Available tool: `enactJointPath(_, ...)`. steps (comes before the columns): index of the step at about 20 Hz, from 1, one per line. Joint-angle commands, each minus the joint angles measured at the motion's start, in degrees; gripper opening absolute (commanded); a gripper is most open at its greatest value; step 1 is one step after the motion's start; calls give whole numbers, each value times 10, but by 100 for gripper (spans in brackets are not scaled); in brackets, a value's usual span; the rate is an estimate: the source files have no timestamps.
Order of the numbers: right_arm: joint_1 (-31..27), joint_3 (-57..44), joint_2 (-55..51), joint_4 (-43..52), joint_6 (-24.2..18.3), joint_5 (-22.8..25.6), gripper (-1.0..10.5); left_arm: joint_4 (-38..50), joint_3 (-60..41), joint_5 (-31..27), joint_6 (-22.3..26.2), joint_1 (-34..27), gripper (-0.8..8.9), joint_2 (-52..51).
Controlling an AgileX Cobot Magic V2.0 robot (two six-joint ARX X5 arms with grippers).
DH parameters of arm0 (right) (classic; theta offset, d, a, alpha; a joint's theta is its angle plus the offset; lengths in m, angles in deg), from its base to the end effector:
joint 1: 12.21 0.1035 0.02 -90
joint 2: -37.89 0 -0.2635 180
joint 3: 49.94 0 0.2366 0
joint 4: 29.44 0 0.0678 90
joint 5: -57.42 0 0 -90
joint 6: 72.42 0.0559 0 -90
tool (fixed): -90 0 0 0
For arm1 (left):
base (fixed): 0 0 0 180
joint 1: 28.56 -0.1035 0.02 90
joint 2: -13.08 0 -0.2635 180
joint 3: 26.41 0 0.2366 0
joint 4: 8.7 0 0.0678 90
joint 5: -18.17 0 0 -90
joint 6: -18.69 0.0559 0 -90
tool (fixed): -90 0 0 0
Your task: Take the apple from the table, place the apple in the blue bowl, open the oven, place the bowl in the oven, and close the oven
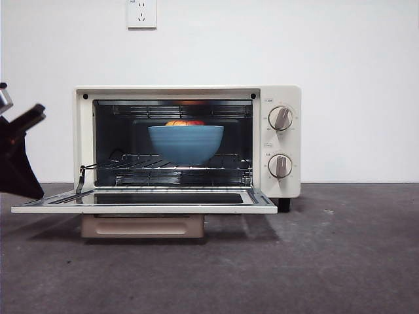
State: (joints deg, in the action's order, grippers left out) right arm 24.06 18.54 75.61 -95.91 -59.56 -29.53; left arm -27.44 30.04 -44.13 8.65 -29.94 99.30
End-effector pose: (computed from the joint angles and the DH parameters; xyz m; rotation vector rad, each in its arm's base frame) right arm 0.0947 0.0658 0.3136 -0.0007 0.6527 0.4895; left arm 0.2863 -0.0191 0.1611 -0.3766 0.8648 -0.3590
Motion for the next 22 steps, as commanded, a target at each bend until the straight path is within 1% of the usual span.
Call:
enactJointPath(1, 4, 1, -15, 5, 17, 0, 138, 14, 1, -5, -1, -1, 6, 28)
enactJointPath(4, 3, 1, -32, 2, 17, 7, 138, 17, 1, -4, -1, 3, 6, 51)
enactJointPath(7, 3, 1, -35, -10, 17, 32, 138, 21, 1, 9, -1, 16, 6, 58)
enactJointPath(9, 3, 1, -35, -12, 17, 32, 138, 19, 1, 10, -1, 25, 6, 59)
enactJointPath(13, 3, 1, -35, -12, 17, 32, 138, 20, 1, 50, -3, 30, 6, 60)
enactJointPath(18, 3, 1, -35, -12, 17, 32, 138, 45, 1, 115, -35, 17, 6, 60)
enactJointPath(22, 3, 1, -35, -12, 18, 32, 138, 100, 2, 166, -88, 1, 6, 60)
